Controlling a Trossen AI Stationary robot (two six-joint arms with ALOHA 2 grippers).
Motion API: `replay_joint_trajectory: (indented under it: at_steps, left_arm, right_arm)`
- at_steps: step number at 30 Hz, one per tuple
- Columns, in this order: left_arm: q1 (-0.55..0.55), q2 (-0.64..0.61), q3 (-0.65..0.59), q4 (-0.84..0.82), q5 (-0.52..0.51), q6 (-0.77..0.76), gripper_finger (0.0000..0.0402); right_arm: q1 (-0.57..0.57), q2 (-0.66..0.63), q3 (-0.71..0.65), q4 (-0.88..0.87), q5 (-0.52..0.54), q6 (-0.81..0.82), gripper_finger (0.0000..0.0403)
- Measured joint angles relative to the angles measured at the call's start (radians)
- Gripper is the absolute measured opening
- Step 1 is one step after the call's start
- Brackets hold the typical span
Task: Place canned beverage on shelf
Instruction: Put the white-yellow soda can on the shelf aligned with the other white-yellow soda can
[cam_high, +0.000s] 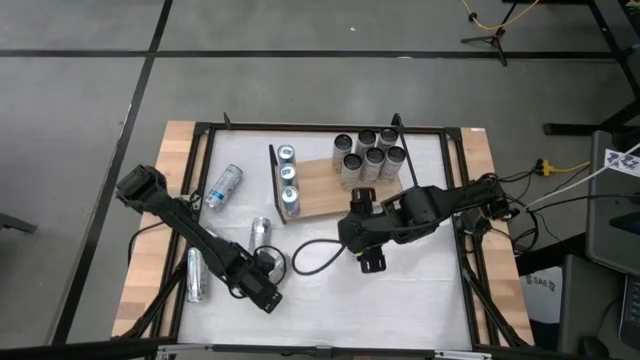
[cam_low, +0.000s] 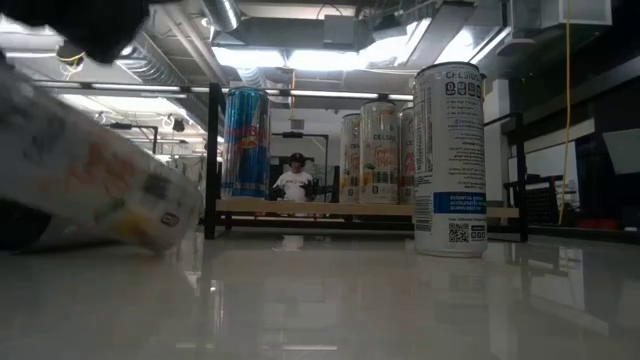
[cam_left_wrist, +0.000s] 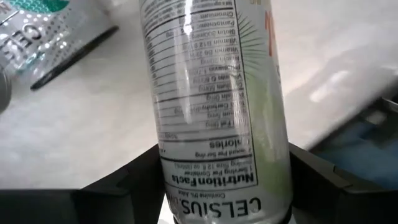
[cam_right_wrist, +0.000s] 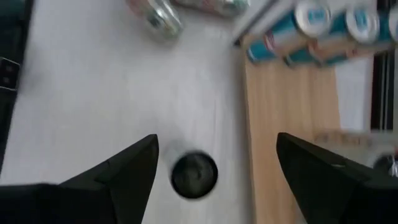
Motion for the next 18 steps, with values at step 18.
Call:
replay_joint_trajectory:
  at_steps: [18]
  left_arm:
    - [0.076,-0.167,0.0,0.003,0.246,0.029,0.0251]
  right_arm:
    - [0.049,0.162,0.0,0.134,0.01,-0.166,0.0321]
